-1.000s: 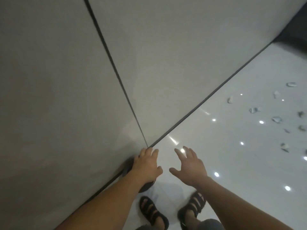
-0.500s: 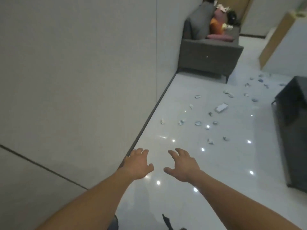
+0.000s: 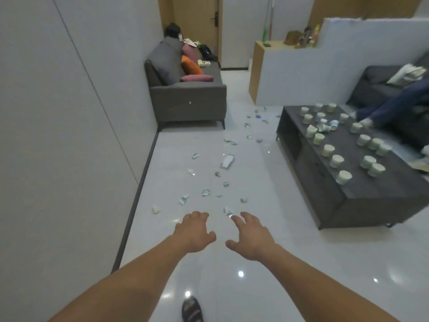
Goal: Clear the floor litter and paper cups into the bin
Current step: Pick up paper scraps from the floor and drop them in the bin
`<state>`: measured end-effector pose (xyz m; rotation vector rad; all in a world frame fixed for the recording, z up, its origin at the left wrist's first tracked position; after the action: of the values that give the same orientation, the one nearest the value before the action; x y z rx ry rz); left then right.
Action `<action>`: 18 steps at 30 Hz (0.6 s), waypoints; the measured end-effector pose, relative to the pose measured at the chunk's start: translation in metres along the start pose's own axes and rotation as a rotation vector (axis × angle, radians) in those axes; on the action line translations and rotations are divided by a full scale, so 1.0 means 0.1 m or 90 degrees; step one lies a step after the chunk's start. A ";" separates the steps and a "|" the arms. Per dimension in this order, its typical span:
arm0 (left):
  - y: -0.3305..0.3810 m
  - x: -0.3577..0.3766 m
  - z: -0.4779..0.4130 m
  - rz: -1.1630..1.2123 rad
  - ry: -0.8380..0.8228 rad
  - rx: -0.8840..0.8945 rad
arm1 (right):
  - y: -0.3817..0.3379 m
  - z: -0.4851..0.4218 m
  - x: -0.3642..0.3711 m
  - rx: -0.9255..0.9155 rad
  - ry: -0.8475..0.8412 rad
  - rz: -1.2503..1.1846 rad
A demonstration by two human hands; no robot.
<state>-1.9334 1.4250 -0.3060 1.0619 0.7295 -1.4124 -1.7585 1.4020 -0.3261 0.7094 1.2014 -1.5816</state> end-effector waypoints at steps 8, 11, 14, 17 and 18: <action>0.17 -0.39 -1.22 0.049 -0.028 0.063 | 0.41 -0.88 -0.55 0.084 0.028 0.006; 0.12 -0.60 -1.62 0.043 -0.028 0.076 | 0.41 -1.23 -0.67 0.092 0.035 -0.003; 0.10 -0.78 -1.96 0.034 -0.032 0.086 | 0.39 -1.51 -0.73 0.090 0.028 -0.016; 0.13 -0.90 -2.26 0.038 -0.043 0.095 | 0.45 -1.76 -0.80 0.089 0.015 -0.025; 0.15 -0.93 -2.37 0.043 -0.046 0.093 | 0.48 -1.86 -0.84 0.086 0.014 -0.025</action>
<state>-1.8817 1.6742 -0.3128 1.1316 0.5390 -1.4561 -1.7050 1.6048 -0.3334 0.7970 1.1384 -1.7042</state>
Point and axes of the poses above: each hand's wrist, its own z-axis away from the middle knuckle, its own x-axis out of the palm, y = z × x, the point moved 4 cm from there along -z, towards the middle knuckle, and after that the axes turned 8 degrees about -z, right-handed, at the moved point
